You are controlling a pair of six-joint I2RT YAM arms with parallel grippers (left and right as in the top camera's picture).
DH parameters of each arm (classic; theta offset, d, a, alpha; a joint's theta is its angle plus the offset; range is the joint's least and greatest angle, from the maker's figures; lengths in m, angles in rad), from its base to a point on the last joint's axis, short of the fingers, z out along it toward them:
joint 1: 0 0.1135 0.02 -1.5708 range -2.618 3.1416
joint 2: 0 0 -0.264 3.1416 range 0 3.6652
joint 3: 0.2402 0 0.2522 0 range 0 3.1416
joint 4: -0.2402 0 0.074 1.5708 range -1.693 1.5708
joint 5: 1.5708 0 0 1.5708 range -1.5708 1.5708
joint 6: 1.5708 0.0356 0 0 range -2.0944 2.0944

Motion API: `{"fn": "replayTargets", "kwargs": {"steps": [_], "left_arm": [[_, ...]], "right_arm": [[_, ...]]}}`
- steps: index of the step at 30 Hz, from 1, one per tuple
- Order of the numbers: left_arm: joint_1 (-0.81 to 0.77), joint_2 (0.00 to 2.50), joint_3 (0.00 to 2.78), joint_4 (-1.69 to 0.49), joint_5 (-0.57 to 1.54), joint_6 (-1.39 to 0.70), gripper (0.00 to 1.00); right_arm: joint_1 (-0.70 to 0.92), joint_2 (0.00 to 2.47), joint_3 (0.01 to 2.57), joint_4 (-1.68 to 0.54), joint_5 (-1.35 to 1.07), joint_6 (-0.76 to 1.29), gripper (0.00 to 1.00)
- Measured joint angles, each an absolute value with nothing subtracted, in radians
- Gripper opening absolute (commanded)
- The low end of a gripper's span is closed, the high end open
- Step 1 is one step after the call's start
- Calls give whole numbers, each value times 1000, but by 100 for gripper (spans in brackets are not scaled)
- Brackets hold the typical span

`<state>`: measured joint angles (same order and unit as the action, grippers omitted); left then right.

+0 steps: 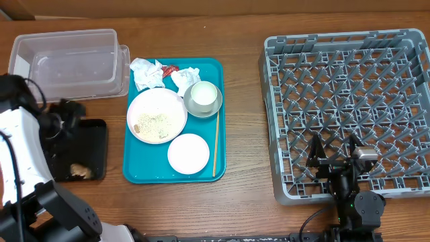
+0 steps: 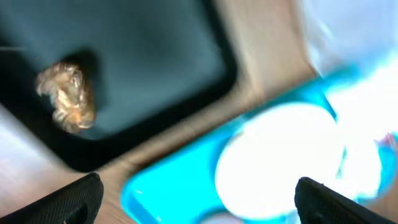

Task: Sort waste into correct bins and load items into the dishwasher
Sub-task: 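Carry the scrap left and release it onto the black tray, then reach the left gripper to the rim of the rice-covered pink plate and grasp it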

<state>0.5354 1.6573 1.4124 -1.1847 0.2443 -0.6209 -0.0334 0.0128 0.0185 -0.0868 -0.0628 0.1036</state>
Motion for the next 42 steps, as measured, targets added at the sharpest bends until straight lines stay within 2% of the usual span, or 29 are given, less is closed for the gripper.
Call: {"fn": "replayTargets", "kwargs": {"steps": [5,8,9,11,13,14,15,16,17,20,22,31,42], "left_arm": [[387,1657,1412,-1144,384,-429,99],[278,1657,1412,-1098,383,-385,74],[237,1657,1412,-1082,373,-371,69],[153,1657,1412,-1051,339,-352,62],[67,1657,1412,-1023,289,-337,61],[31,1657,1412,-1015,265,-336,53],[-9,1657,1412,-1005,234,-337,42],[-46,1657,1412,-998,202,-336,36],[-80,1657,1412,-994,171,-336,35],[-164,1657,1412,-981,91,-336,46],[-210,1662,1412,-973,54,-340,49],[-299,1792,1412,-954,-8,-352,40],[-299,1963,1412,-957,-20,-367,39]], "right_arm": [[-33,13,19,-87,-63,103,100],[-33,13,19,-87,-62,103,100],[-33,13,19,-87,-62,103,100],[-33,13,19,-86,-63,103,100],[-33,13,19,-86,-63,103,100],[-33,13,19,-86,-62,103,100],[-33,13,19,-87,-62,103,100],[-33,13,19,-87,-62,104,100],[-33,13,19,-86,-62,104,100],[-33,13,19,-87,-63,103,100],[-33,13,19,-86,-62,103,100],[-33,13,19,-87,-62,103,100],[-33,13,19,-87,-63,104,100]]}}
